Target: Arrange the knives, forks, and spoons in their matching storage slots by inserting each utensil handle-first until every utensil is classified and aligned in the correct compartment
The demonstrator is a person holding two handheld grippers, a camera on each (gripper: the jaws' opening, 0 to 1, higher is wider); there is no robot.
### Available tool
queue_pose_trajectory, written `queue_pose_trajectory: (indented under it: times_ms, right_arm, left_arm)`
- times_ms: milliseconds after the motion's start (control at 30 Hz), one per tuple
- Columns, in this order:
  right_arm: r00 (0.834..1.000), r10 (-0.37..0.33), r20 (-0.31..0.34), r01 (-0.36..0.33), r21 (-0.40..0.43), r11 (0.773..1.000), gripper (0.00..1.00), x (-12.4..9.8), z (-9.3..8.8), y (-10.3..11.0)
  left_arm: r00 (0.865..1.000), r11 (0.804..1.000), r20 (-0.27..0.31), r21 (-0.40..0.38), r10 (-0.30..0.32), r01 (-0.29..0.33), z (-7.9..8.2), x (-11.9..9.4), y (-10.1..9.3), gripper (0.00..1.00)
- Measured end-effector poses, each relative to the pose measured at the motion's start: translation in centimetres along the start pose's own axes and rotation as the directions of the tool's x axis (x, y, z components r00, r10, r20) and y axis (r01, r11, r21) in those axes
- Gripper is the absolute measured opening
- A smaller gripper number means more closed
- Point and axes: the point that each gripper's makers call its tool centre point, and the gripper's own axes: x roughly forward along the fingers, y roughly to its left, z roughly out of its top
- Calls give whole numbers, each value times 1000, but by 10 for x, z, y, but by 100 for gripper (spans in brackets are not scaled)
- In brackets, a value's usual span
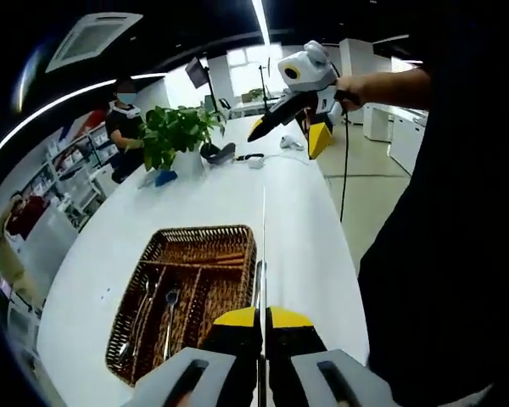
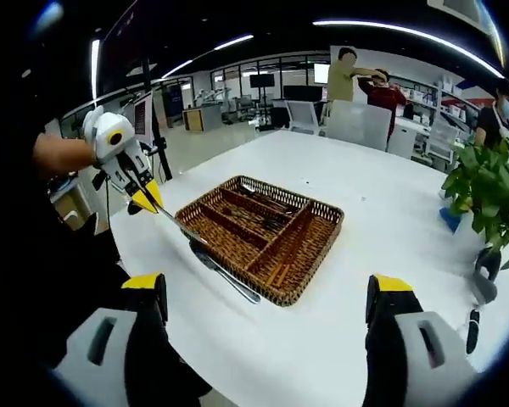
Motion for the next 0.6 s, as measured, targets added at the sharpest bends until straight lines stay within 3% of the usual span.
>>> queue_pose_trajectory:
  times_ms: [433, 600]
  right_arm:
    - [1000, -7, -14, 7, 0, 1000, 99, -2, -1, -4]
    - [999, 12, -42, -13, -6, 1000, 99, -1, -1, 3]
  left_arm:
    - [1000, 1000, 16, 16, -20, 20, 5, 1, 4, 0]
    - [999, 999, 10, 21, -32, 31, 2, 0, 6, 0]
